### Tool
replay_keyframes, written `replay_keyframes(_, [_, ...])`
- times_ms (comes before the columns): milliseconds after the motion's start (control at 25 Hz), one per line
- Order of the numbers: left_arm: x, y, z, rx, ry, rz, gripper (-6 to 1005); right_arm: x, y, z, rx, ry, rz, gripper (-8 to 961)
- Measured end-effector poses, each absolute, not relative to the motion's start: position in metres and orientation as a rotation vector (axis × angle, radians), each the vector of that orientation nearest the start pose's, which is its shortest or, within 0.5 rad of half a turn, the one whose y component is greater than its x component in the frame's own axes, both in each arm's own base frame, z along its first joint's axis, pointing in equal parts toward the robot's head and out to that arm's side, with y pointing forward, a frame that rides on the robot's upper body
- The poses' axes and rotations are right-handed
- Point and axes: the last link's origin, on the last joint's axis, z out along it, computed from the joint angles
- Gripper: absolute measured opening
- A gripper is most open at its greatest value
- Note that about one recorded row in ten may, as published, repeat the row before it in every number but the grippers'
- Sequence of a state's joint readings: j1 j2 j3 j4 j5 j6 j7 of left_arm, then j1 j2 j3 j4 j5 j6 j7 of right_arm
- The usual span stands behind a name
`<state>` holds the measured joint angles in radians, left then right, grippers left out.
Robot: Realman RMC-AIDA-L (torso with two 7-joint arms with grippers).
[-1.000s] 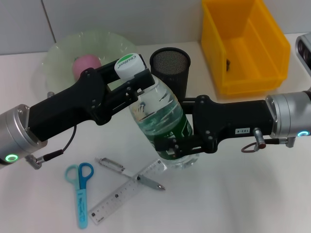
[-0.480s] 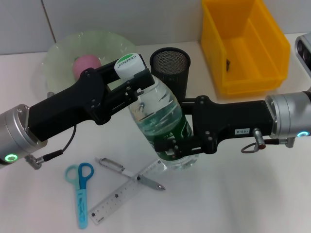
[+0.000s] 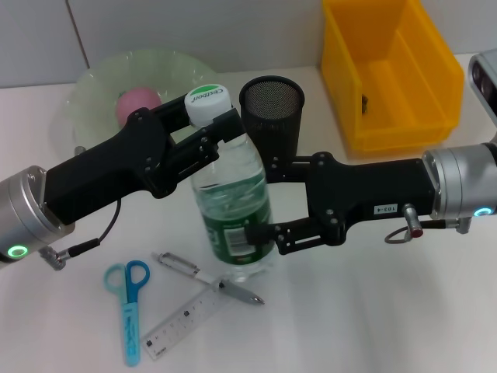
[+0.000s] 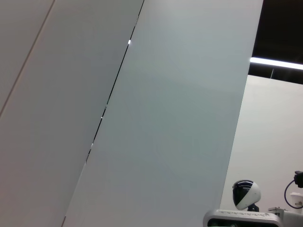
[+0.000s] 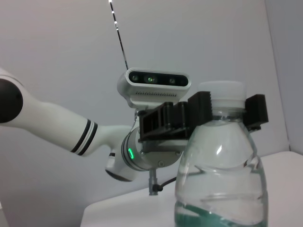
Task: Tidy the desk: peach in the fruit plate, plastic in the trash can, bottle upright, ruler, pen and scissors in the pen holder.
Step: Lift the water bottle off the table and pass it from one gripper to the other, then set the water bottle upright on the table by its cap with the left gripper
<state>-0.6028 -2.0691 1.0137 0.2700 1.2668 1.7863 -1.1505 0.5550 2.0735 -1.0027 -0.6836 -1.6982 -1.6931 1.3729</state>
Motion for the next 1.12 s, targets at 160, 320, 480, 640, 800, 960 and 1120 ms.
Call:
replay_keyframes(160, [-0.193,0.310,-0.018,-2.561,-0.485,-1.589,471,0.197,0.318,-0.016,-2.965,0.348,0.963,833])
replay_keyframes(320, [-0.193,0.310,-0.018,-2.559,-0.482,-1.584,474,0.197,0.318,-0.015,-2.964,0.343,0.956,833])
replay_keyframes(480, [-0.197,0.312,-0.018,-2.547,-0.488,-1.550,477,0.202,0.318,-0.010,-2.948,0.351,0.938,833])
replay_keyframes(640, [-0.208,0.317,-0.013,-2.502,-0.470,-1.466,480,0.218,0.316,0.003,-2.871,0.391,0.920,833])
replay_keyframes(800, [-0.218,0.320,-0.007,-2.447,-0.447,-1.394,483,0.237,0.313,0.018,-2.768,0.448,0.919,832])
replay_keyframes(960, [-0.233,0.326,0.003,-2.350,-0.408,-1.311,486,0.252,0.309,0.025,-2.707,0.507,0.907,832])
replay_keyframes(1120, [-0.233,0.326,0.003,-2.350,-0.408,-1.311,489,0.263,0.305,0.026,-2.664,0.558,0.894,832])
